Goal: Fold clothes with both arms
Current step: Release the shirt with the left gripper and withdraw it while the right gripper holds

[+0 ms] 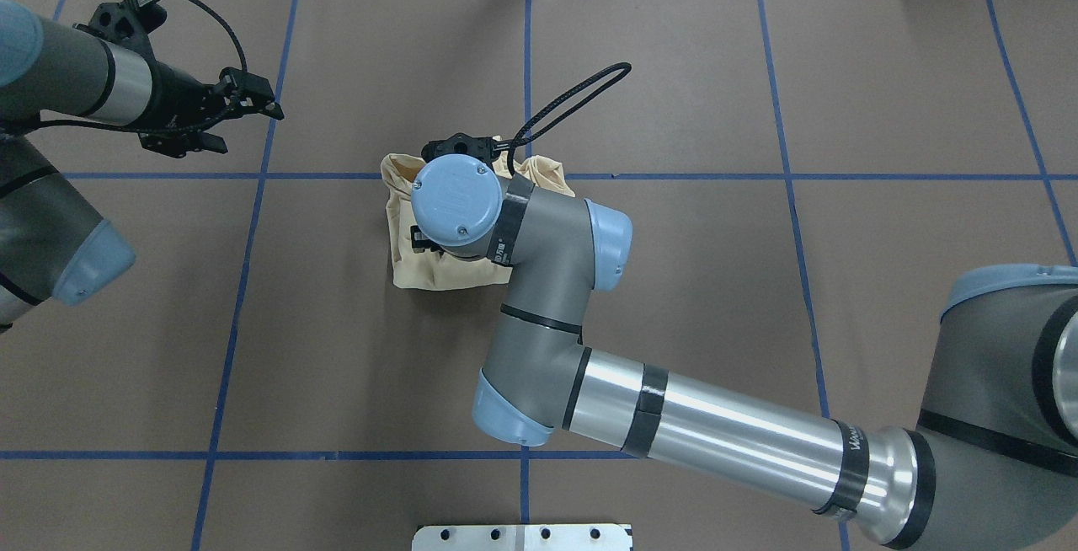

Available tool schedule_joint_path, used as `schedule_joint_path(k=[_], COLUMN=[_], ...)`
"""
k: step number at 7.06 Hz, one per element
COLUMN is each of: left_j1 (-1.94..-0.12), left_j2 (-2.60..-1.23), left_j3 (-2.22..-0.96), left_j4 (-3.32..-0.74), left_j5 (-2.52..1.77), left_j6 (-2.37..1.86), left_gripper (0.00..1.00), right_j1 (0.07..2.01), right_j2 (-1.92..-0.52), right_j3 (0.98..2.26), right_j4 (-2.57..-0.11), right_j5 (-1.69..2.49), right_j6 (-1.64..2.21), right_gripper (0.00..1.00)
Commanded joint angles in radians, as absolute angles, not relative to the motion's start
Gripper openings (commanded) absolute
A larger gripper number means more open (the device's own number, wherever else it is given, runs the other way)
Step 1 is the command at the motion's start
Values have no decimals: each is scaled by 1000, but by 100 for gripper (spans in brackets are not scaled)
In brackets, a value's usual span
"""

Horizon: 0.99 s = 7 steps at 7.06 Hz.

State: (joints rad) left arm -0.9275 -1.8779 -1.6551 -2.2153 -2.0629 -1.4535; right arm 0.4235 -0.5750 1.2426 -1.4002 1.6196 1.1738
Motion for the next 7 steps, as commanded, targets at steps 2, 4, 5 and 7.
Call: schedule_joint_path(k=[2, 4, 5, 7], left_j1=[-928, -928, -928, -928], left_j2=[-1862, -1862, -1862, -1858], left_j3=[-1643, -1640, -1640, -1641], left_j4=[-2223, -2223, -2223, -2223], left_j5=[-2057, -2057, -2057, -2060], left_j6=[-1451, -1453, -1453, -1453], left_gripper=[100, 100, 100, 100], right_j1=[442, 471, 474, 497], right_j2=[-482, -424, -405, -391], right_j3=[1105, 972, 930, 817], right_j4=[-1387, -1262, -1241, -1095], right_j5=[1548, 1505, 1482, 1428], right_j6=[1124, 1123, 1106, 1074], right_gripper=[99, 99, 99, 98])
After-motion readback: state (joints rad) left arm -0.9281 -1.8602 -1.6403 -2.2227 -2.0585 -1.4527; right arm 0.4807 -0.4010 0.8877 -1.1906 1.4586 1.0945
